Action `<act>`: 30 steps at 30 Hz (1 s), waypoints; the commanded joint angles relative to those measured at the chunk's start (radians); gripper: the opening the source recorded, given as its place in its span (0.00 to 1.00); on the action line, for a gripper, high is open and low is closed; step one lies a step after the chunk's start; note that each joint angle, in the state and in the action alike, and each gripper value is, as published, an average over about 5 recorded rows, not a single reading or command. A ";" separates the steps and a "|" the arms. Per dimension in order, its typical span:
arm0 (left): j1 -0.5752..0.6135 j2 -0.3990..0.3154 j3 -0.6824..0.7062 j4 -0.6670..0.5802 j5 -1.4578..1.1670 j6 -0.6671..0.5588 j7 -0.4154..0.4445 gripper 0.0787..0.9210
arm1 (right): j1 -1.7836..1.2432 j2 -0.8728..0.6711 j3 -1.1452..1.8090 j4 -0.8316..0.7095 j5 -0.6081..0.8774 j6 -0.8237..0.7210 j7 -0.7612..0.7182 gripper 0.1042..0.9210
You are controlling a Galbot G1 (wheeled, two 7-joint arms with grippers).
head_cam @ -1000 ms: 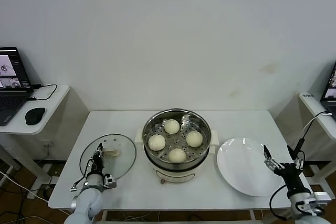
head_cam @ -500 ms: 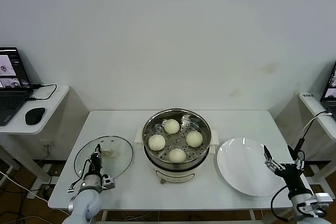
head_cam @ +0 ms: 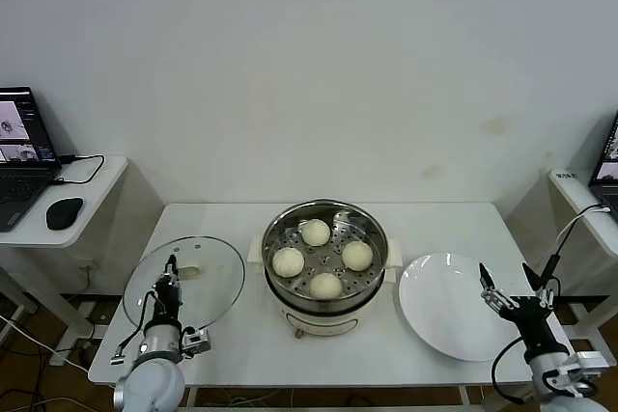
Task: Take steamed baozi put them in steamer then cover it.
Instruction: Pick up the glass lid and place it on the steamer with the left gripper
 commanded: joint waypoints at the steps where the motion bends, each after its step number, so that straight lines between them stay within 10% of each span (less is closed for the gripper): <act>1: 0.085 -0.035 -0.040 -0.345 0.118 0.107 0.190 0.07 | 0.005 0.008 -0.021 0.013 -0.002 -0.004 0.004 0.88; 15: 0.014 0.012 0.152 -0.450 0.180 0.186 0.277 0.07 | -0.003 0.060 -0.032 0.027 -0.106 -0.016 0.013 0.88; 30: -0.185 -0.086 0.406 -0.191 0.258 0.193 0.293 0.07 | 0.022 0.163 0.000 0.026 -0.194 -0.019 0.016 0.88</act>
